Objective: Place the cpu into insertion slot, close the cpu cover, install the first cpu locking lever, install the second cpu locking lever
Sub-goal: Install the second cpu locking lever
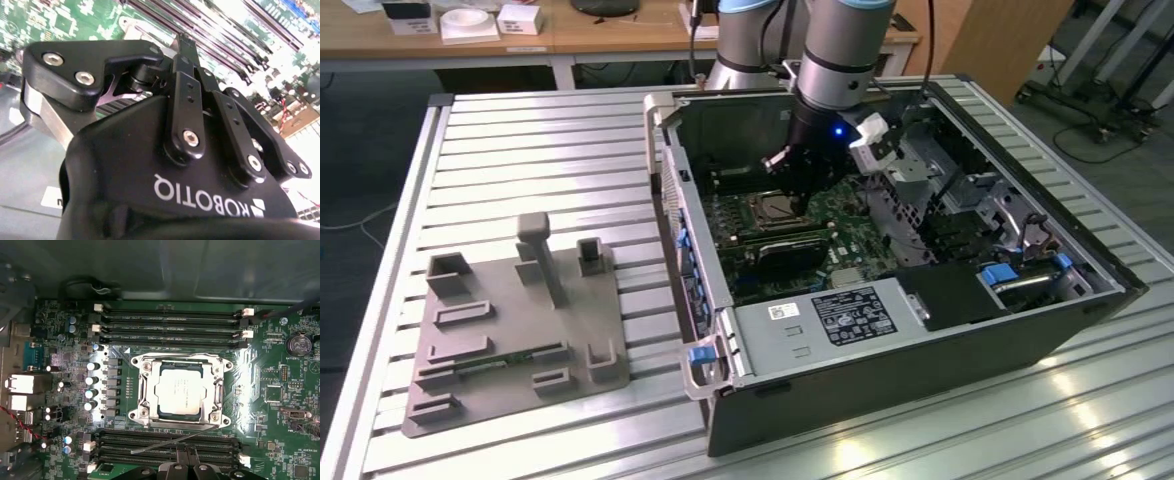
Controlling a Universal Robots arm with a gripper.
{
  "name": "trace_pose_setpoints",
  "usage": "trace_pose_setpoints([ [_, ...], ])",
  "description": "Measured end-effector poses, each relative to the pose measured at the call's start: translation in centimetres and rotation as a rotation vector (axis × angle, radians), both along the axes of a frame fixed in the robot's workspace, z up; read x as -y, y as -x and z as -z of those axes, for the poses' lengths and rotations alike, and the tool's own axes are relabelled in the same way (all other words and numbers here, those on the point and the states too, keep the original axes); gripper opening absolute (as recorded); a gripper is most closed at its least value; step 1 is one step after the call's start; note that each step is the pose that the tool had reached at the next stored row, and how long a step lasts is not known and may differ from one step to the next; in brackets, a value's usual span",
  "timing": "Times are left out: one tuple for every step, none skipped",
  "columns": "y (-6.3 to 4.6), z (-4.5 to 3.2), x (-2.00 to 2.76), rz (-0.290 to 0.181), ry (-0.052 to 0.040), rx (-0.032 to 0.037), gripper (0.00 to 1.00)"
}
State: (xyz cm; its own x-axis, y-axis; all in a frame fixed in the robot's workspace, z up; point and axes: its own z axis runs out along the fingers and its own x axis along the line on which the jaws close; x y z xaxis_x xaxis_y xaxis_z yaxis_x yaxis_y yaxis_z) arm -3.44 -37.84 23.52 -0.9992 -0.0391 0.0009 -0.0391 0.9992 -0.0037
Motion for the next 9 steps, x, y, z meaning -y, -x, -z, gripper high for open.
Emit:
trace_pose_setpoints([
  [0.0,0.0,0.0,0.0,0.0001,0.0,0.1],
  [0.0,-0.01,0.01,0.0,0.0002,-0.0001,0.1],
  [0.01,0.0,0.15,0.0,0.0001,-0.0001,0.1],
  [0.01,0.0,0.29,0.0,0.0001,-0.0001,0.1],
  [0.01,0.0,0.29,0.0,0.0001,-0.0001,0.1],
  [0.01,0.0,0.29,0.0,0.0001,-0.0001,0.1],
  [0.01,-0.01,0.3,0.0,0.0002,-0.0001,0.1],
  [0.02,0.0,0.3,0.0,0.0001,-0.0001,0.1],
  [0.05,0.0,0.29,0.0,0.0001,-0.0001,0.1],
])
